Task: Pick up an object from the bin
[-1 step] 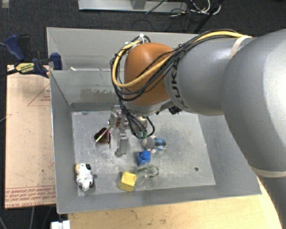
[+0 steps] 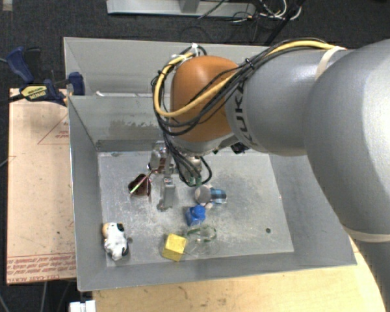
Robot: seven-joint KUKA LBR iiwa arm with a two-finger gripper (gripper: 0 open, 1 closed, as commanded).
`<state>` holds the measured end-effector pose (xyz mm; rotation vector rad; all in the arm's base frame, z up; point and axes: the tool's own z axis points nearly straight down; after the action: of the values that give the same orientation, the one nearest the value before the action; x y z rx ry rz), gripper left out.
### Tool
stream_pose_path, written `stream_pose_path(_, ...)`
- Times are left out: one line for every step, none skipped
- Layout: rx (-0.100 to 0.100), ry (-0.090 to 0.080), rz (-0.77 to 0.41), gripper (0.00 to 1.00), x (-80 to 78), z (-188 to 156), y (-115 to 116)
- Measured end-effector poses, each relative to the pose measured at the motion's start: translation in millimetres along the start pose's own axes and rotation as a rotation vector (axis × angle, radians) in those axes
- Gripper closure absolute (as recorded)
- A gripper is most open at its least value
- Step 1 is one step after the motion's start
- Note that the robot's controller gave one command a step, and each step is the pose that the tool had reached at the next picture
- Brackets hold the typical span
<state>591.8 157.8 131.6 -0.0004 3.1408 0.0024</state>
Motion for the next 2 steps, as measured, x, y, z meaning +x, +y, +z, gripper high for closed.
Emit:
stream_pose_path(0.000, -0.004, -0.150, 0.00, -16.3, 11.7, 7.9)
stream_pose_path(0.000, -0.001, -0.296, 0.00, -24.1, 14.8, 9.5)
